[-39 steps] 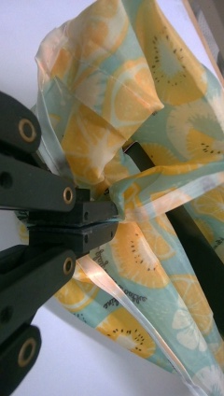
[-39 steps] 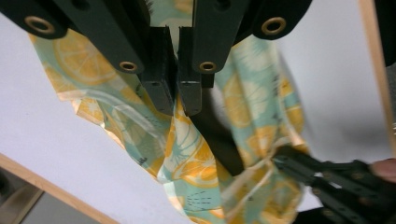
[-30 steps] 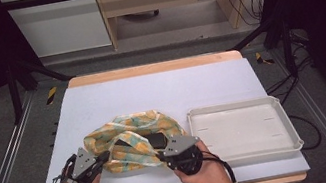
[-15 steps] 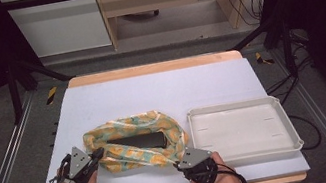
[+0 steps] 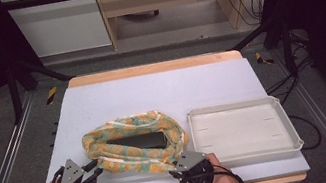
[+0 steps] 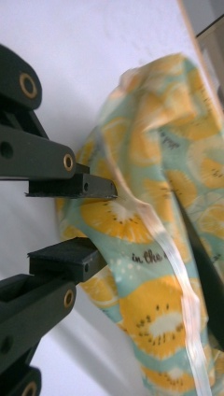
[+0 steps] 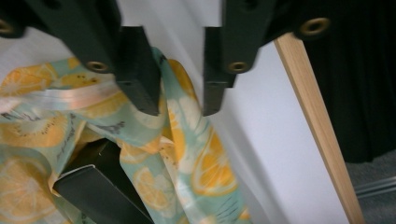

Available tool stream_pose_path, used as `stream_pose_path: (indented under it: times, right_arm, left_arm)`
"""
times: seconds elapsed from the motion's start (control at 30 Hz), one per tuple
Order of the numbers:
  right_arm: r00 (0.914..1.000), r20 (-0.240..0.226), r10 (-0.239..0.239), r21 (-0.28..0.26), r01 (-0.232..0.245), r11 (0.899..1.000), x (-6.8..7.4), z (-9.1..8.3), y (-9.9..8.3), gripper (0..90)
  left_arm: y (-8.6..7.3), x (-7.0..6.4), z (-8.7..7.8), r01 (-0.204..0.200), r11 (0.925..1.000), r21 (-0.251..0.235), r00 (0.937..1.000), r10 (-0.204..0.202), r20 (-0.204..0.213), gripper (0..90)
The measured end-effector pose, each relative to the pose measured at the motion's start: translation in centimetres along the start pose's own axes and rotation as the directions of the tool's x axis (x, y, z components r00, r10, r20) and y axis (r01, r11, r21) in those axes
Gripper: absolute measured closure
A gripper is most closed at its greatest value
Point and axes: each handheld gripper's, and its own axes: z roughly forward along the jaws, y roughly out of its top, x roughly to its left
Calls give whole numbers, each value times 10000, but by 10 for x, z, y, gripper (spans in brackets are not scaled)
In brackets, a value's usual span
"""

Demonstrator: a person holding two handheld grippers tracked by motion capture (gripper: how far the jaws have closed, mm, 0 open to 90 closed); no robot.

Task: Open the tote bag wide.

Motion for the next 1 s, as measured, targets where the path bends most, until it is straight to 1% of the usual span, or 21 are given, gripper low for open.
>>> stream_pose_path:
  times: [0.03,0.07,0.13,0.17,0.2,0.23,0.27,0.37,0.43,0.47,0.53,0.57,0.63,0.67,0.7,0.73,0.77,0.8,0.87,0.93,1.0]
  right_arm:
    - [10000,24,-3,-95,3,10000,0,-1,1,561]
    - [10000,58,17,-174,-16,9998,1,-3,3,507]
    - [10000,-50,58,-318,-60,9995,1,-6,7,418]
    - [9999,-133,50,-397,-55,9992,0,-10,11,352]
    - [9999,-133,50,-397,-55,9992,0,-10,11,352]
    - [9996,-250,127,-526,-140,9985,0,-16,17,326]
    - [9996,-250,127,-526,-140,9985,0,-16,17,326]
    - [9998,-174,81,-699,-93,9975,-3,-22,26,342]
    - [9998,45,190,-633,-186,9978,-9,-22,33,382]
    - [9992,57,405,-651,-401,9971,-13,-21,38,394]
    - [9983,-5,582,-668,-581,9961,-20,-17,45,427]
    - [9980,107,617,-622,-610,9962,-23,-13,50,439]
    - [9972,150,735,-517,-726,9960,-28,-6,56,482]
    - [9959,270,859,-239,-852,9961,-33,5,60,526]
    - [9946,408,949,-27,-949,9955,-35,11,60,544]
    - [9946,408,949,-27,-949,9955,-35,11,60,544]
    - [9938,485,998,207,-1009,9947,-37,16,58,555]
    - [9927,475,1107,481,-1130,9924,-38,22,55,558]
    - [9913,398,1252,649,-1276,9897,-38,27,49,557]
    - [9906,318,1330,748,-1351,9880,-37,30,43,530]
    - [9897,198,1418,841,-1430,9861,-35,33,38,487]
  left_arm:
    - [-1,1,-1,-153,9999,18,9998,153,120,675]
    - [-2,0,-2,-218,9998,40,9997,217,138,673]
    - [-3,-3,-7,-209,9997,88,9997,208,83,662]
    - [-3,-5,-9,-175,9998,78,9998,175,28,656]
    - [-4,-6,-11,-141,9999,90,9999,142,-16,656]
    - [-5,-6,-13,-147,9998,129,9999,148,-83,656]
    - [-6,-6,-14,-108,9998,139,9999,109,-92,656]
    - [-12,-4,-16,-300,9986,437,9996,299,15,660]
    - [-15,-3,-17,-260,9983,528,9996,255,111,665]
    - [-16,-4,-17,-226,9983,536,9996,218,162,664]
    - [-16,-4,-17,-289,9978,602,9995,282,131,664]
    - [-16,-4,-18,-289,9978,599,9995,282,133,662]
    - [-17,-3,-18,-335,9977,582,9994,328,133,657]
    - [-17,-3,-18,-292,9979,570,9995,285,129,655]
    - [-18,-2,-18,-242,9981,566,9996,234,142,655]
    - [-18,-2,-18,-239,9980,583,9996,231,135,655]
    - [-18,-2,-18,-234,9981,565,9997,227,135,655]
    - [-18,-2,-18,-227,9982,562,9997,220,129,653]
    - [-18,-2,-18,-198,9984,539,9997,191,127,652]
    - [-17,-2,-16,-142,9986,506,9998,135,138,649]
    - [-17,-1,-16,-202,9985,513,9997,194,146,643]
